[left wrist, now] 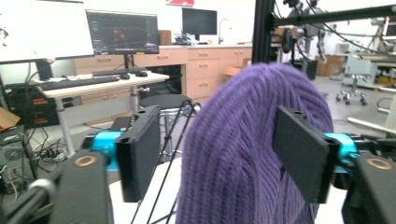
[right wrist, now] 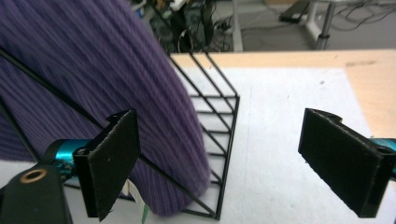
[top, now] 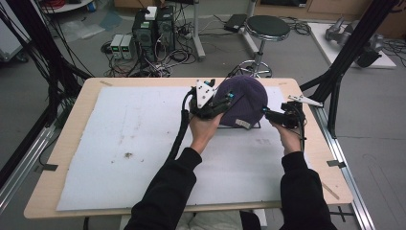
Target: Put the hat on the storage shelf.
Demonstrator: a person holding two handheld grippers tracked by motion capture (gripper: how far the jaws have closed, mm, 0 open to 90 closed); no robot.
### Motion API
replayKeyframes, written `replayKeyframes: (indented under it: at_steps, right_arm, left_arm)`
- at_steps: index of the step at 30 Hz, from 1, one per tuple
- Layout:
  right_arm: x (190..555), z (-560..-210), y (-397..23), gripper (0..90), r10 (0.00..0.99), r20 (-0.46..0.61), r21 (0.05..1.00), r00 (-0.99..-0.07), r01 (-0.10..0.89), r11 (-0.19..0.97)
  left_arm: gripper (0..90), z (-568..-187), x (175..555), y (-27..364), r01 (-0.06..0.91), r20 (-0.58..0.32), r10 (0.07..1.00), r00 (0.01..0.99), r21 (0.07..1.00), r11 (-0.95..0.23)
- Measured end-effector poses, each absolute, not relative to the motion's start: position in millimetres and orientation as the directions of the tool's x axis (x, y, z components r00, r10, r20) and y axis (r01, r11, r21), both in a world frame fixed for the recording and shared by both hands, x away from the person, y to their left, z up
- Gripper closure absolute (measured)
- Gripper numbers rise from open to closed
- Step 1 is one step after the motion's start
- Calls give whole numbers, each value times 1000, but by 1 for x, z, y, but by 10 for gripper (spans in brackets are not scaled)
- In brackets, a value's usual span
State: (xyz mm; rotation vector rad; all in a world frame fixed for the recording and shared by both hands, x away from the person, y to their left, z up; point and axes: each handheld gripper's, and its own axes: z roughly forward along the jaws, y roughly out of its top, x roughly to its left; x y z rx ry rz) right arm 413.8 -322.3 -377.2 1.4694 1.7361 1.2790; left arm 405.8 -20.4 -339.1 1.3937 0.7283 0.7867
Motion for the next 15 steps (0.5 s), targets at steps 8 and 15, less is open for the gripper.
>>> replayKeyframes:
  at_steps: [8,15]
  right_arm:
    - [406,-369,-326,109,944,212,913,-254,395,-99]
    - [399,-364,-324,96,943,213,920,-256,376,-106]
  left_arm:
    - [324,-331,403,-9,-64,22,846,533,998,15]
    - [319,-316,393,18,-82,49,857,512,997,-7]
